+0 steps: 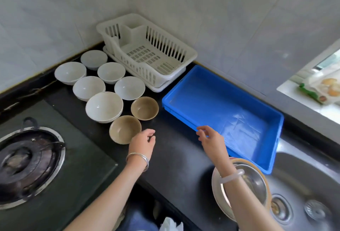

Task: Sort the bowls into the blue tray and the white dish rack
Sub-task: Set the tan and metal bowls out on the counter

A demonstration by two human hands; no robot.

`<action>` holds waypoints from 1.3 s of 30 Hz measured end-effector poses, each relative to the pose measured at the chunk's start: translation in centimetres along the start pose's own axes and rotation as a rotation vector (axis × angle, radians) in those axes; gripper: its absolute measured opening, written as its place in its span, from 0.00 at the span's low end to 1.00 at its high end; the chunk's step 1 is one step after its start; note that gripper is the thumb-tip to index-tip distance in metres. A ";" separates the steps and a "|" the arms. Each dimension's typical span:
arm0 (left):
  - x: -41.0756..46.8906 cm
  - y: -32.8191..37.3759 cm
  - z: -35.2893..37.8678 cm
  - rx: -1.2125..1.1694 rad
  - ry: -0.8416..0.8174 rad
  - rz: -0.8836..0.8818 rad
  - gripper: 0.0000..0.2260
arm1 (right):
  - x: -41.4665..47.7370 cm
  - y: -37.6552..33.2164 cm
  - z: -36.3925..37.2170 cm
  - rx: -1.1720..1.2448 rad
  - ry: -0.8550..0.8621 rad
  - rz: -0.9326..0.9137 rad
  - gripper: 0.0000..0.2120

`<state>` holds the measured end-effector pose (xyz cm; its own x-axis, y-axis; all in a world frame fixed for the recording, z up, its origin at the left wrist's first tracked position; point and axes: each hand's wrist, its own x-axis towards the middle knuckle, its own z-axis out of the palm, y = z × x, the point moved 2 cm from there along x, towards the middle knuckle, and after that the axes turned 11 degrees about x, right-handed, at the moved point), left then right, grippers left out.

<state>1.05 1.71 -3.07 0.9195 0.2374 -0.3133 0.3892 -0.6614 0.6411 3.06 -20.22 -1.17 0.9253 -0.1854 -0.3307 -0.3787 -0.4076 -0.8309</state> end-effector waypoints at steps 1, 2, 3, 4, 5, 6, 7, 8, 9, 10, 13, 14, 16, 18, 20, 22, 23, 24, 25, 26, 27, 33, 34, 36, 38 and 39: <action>-0.9 1.1 1.3 0.010 -0.044 0.037 0.12 | -0.8 1.0 -1.5 -0.023 0.041 0.012 0.09; -1.7 2.2 2.7 0.023 -0.083 0.073 0.11 | -1.6 2.1 -3.0 -0.051 0.089 0.024 0.09; -2.6 3.3 4.0 0.036 -0.120 0.112 0.11 | -2.4 3.2 -4.5 -0.085 0.144 0.033 0.10; -3.5 4.4 5.3 0.050 -0.157 0.155 0.11 | -3.3 4.3 -6.1 -0.120 0.206 0.037 0.09; -4.4 5.5 6.6 0.064 -0.193 0.197 0.11 | -4.2 5.3 -7.5 -0.156 0.266 0.039 0.09; -5.3 6.5 7.8 0.075 -0.225 0.237 0.11 | -5.0 6.3 -8.9 -0.191 0.319 0.048 0.08; -6.1 7.5 8.9 0.084 -0.256 0.274 0.11 | -5.8 7.2 -10.2 -0.227 0.367 0.062 0.08; -6.9 8.4 9.8 0.091 -0.284 0.310 0.11 | -6.6 8.2 -11.3 -0.264 0.411 0.075 0.08; -7.6 9.4 10.7 0.099 -0.308 0.344 0.12 | -7.3 9.1 -12.3 -0.301 0.451 0.087 0.08; -8.2 10.2 11.4 0.112 -0.326 0.380 0.11 | -8.0 9.9 -13.0 -0.334 0.479 0.099 0.09; -9.4 12.1 13.3 0.199 -0.364 0.476 0.12 | -9.5 12.1 -14.1 -0.395 0.486 0.131 0.08; -9.7 12.4 13.9 0.233 -0.364 0.500 0.13 | -9.8 12.6 -14.2 -0.395 0.484 0.139 0.08; -10.0 12.7 14.7 0.305 -0.345 0.527 0.15 | -10.2 13.2 -14.2 -0.383 0.501 0.154 0.07; -10.1 12.7 15.2 0.383 -0.314 0.540 0.15 | -10.2 13.3 -14.0 -0.382 0.510 0.151 0.07; -10.3 12.8 15.6 0.438 -0.298 0.557 0.16 | -10.1 13.3 -13.8 -0.383 0.500 0.153 0.05; -10.5 12.9 15.9 0.478 -0.287 0.580 0.15 | -10.0 13.3 -13.8 -0.369 0.509 0.168 0.05; -10.6 13.0 16.0 0.488 -0.282 0.585 0.15 | -10.0 13.3 -13.9 -0.353 0.521 0.177 0.05; -10.6 13.0 16.1 0.489 -0.278 0.584 0.15 | -10.0 13.3 -14.0 -0.325 0.535 0.185 0.05; -10.6 13.0 16.1 0.484 -0.275 0.578 0.15 | -10.1 13.3 -14.2 -0.288 0.546 0.195 0.04; -10.6 13.0 16.2 0.478 -0.274 0.568 0.15 | -10.2 13.3 -14.4 -0.250 0.548 0.205 0.04; -10.6 13.0 16.2 0.476 -0.274 0.558 0.14 | -10.3 13.4 -14.6 -0.214 0.540 0.213 0.04; -10.7 13.3 16.4 0.473 -0.269 0.516 0.14 | -11.2 13.4 -16.0 -0.058 0.511 0.220 0.06; -10.7 13.4 16.4 0.459 -0.262 0.502 0.14 | -11.4 13.3 -16.2 -0.039 0.519 0.217 0.07; -10.6 13.6 16.3 0.441 -0.256 0.484 0.13 | -11.7 13.2 -16.7 0.002 0.540 0.217 0.07; -10.4 13.8 16.3 0.419 -0.276 0.465 0.13 | -12.0 13.2 -17.2 0.023 0.553 0.220 0.06; -10.3 13.9 16.2 0.395 -0.288 0.450 0.13 | -12.1 13.2 -17.5 0.018 0.557 0.220 0.06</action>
<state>-3.87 -21.49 -2.28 0.9148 -0.2861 -0.2852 -0.1288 -0.8757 0.4654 -13.44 -39.00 -0.29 0.6740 -0.7064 -0.2162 -0.5556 -0.2919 -0.7785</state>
